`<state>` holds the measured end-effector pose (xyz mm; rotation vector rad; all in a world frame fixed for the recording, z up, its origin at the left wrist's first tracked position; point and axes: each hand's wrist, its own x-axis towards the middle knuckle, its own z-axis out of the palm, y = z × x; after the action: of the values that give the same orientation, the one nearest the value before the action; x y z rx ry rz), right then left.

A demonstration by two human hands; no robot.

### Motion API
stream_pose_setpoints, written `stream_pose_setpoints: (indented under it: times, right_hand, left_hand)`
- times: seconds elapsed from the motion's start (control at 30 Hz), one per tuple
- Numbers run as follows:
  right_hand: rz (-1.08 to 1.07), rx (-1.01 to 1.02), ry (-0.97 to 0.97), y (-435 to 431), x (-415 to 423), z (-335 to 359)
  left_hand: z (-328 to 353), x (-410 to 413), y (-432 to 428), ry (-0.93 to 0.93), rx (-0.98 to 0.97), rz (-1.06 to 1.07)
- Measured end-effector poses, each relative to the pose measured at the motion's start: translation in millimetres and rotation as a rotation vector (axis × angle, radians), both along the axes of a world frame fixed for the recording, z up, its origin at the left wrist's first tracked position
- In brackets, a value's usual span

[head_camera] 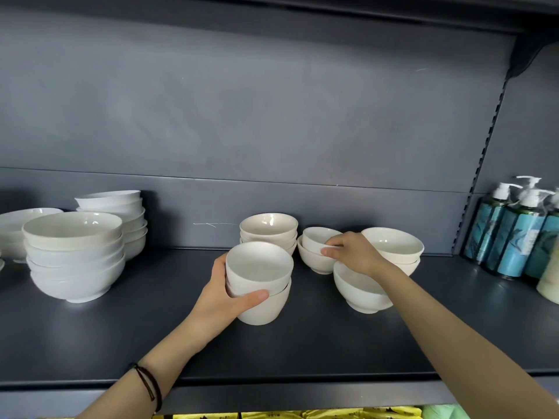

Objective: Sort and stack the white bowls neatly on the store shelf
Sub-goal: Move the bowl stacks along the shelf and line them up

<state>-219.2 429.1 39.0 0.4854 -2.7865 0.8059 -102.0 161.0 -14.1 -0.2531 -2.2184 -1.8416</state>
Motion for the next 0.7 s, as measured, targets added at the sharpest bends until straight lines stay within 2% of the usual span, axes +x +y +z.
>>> stream_pose_setpoints:
  times: [0.3, 0.5, 0.7]
  right_hand:
    - [-0.072, -0.091, 0.151, -3.3, 1.1, 0.0]
    - [-0.084, -0.094, 0.34, -3.0, 6.9, 2.6]
    - [-0.138, -0.276, 0.565, -6.9, 23.9, 14.1]
  left_hand:
    - [-2.2, -1.4, 0.0, 0.007, -0.007, 0.008]
    - [-2.3, -2.3, 0.9, 0.013, -0.019, 0.02]
    - [-1.7, -1.9, -0.6, 0.003, -0.003, -0.004]
